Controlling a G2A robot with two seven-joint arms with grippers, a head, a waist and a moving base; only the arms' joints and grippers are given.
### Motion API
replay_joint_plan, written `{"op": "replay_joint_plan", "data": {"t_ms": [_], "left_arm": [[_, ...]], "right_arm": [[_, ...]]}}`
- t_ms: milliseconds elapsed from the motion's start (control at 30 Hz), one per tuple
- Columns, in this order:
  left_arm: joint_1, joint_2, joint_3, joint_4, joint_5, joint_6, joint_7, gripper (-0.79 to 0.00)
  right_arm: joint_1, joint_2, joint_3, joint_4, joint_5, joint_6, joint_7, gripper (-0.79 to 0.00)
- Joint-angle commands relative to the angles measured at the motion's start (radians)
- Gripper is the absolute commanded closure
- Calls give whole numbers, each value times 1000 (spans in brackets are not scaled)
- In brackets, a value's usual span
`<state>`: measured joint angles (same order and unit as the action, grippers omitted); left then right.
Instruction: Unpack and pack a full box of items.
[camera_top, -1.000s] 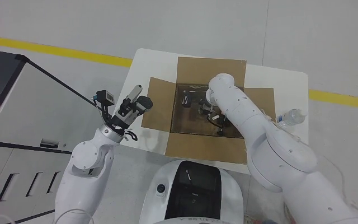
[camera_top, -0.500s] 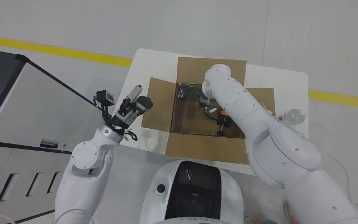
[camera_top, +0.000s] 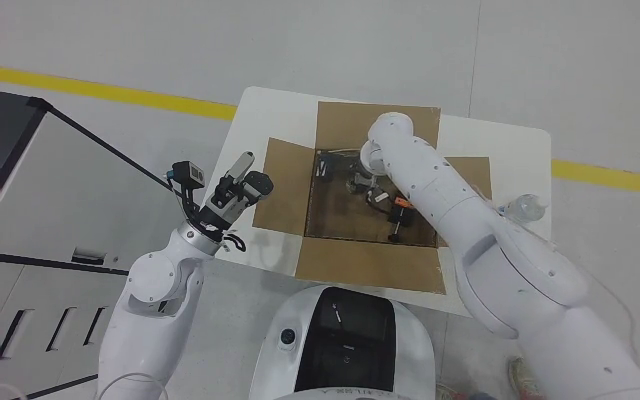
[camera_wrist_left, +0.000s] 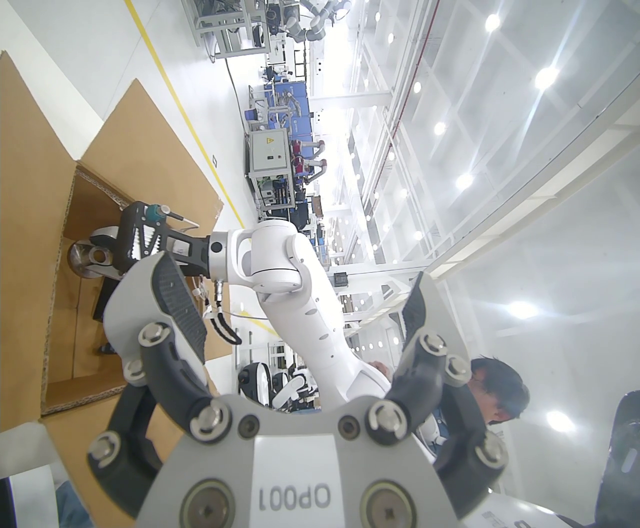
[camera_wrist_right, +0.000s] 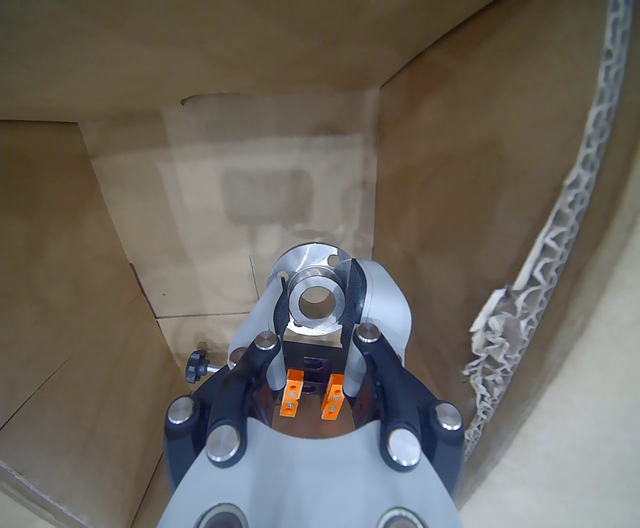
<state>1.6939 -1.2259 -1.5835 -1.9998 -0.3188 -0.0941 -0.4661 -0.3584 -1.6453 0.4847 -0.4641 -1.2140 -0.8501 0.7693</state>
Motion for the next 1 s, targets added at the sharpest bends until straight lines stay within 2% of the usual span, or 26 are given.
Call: {"op": "replay_joint_plan", "data": {"t_ms": [0, 133, 267, 367, 533, 867, 967], "left_arm": [[0, 0, 0, 0, 0, 0, 0, -785], [0, 0, 0, 0, 0, 0, 0, -785], [0, 0, 0, 0, 0, 0, 0, -785], [0, 0, 0, 0, 0, 0, 0, -785], [0, 0, 0, 0, 0, 0, 0, -785], [0, 0, 0, 0, 0, 0, 0, -785], [0, 0, 0, 0, 0, 0, 0, -785]], "right_arm": [[-13, 18, 14, -41, 0, 8, 19, 0], [-52, 62, 57, -174, 10, 34, 91, 0], [-125, 124, 127, -381, 13, 76, 216, 0], [-209, 179, 199, -572, 7, 120, 320, 0], [-358, 267, 274, -841, -19, 203, 404, 0], [-473, 409, 400, -1117, -20, 253, 453, 0], [-484, 428, 437, -1143, 6, 255, 456, 0]]}}
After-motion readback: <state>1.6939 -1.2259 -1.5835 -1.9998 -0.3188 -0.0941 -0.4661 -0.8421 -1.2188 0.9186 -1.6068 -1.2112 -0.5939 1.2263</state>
